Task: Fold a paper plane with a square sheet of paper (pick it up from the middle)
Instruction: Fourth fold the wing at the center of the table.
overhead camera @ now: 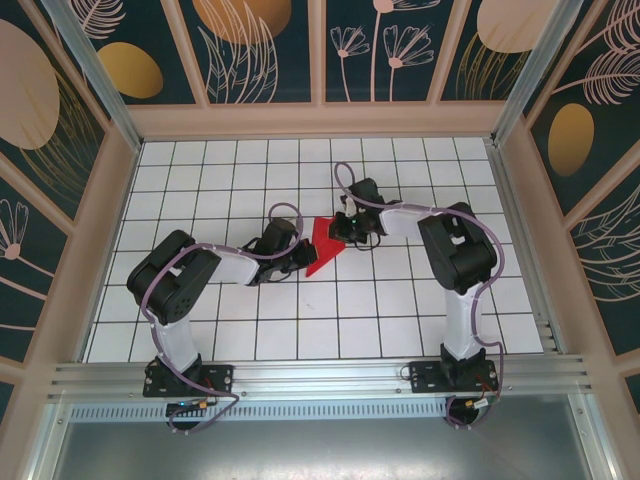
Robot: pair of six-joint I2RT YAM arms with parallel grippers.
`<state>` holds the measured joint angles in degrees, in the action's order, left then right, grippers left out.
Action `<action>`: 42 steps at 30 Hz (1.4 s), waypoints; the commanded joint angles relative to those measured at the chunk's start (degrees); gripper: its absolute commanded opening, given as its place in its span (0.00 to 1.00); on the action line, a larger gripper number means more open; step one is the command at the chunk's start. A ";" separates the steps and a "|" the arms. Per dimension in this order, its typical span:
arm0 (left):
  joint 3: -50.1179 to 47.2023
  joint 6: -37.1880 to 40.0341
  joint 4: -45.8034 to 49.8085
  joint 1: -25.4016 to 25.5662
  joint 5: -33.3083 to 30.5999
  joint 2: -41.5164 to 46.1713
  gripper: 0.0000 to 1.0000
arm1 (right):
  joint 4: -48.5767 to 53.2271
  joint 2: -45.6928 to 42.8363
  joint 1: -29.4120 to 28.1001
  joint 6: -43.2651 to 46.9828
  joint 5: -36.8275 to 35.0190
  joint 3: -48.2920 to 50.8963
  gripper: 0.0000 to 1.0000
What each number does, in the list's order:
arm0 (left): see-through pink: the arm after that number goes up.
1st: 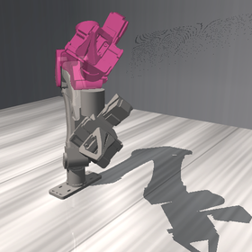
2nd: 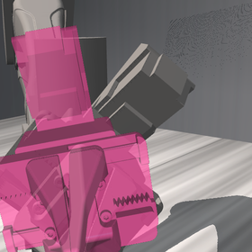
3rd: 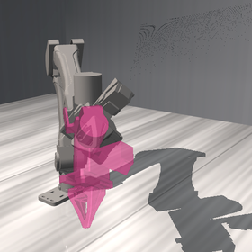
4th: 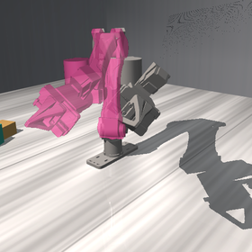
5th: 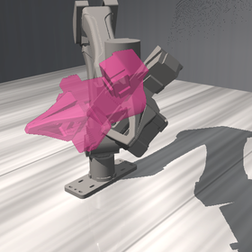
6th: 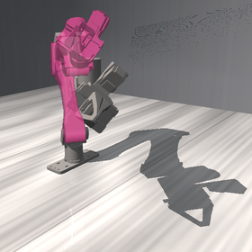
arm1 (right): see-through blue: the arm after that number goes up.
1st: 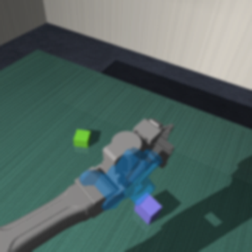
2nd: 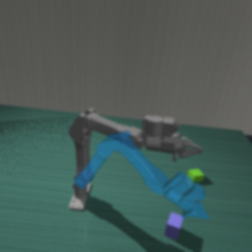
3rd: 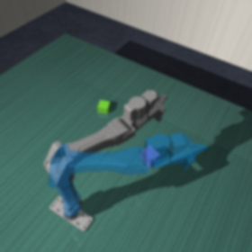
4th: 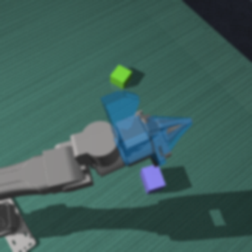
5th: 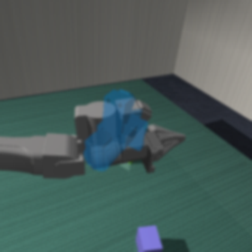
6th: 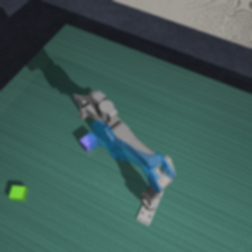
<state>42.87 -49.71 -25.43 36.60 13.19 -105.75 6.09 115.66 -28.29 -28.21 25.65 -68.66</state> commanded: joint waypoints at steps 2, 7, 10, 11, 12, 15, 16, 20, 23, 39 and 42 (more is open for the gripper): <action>-1.83 2.58 10.37 -0.56 -4.41 -3.13 0.00 | 0.27 3.26 3.81 3.04 -4.03 -1.08 0.01; -1.69 2.87 10.52 -0.49 -4.40 -3.10 0.00 | 1.20 1.84 5.53 4.15 -5.19 -4.94 0.01; -1.48 2.78 10.40 -0.51 -4.40 -3.08 0.00 | 1.04 -1.90 4.41 4.81 -3.86 -5.02 0.01; -1.48 2.78 10.34 -0.47 -4.48 -3.14 0.00 | 1.10 -2.97 3.72 5.02 -3.68 -4.67 0.01; -1.48 2.77 10.23 -0.44 -4.47 -3.14 0.00 | 1.03 -3.99 2.80 5.33 -3.55 -4.08 0.01; -1.47 2.56 9.94 -0.46 -4.67 -3.31 0.00 | 0.66 -4.73 0.20 5.03 -2.69 -2.22 0.02; -1.56 2.50 9.88 -0.47 -4.64 -3.27 0.00 | 0.29 -4.43 -0.64 4.77 -2.14 -1.63 0.02; -1.56 2.52 9.81 -0.48 -4.67 -3.32 0.00 | -0.98 -2.01 -2.63 3.83 -0.66 -0.58 0.01; -1.62 2.51 9.76 -0.46 -4.58 -3.30 0.00 | -1.86 0.35 -2.60 3.68 0.75 -1.12 0.01; -2.42 3.22 9.98 -0.12 -3.65 -3.67 0.00 | -0.79 7.91 7.37 7.64 -1.39 -7.65 0.01; -2.65 3.10 9.62 0.00 -3.52 -3.60 0.00 | -0.40 8.41 9.18 7.79 -2.30 -9.30 0.01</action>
<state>42.98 -48.03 -25.50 36.71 12.97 -105.89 6.57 121.69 -23.79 -22.59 32.38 -75.94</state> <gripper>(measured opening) 0.070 0.070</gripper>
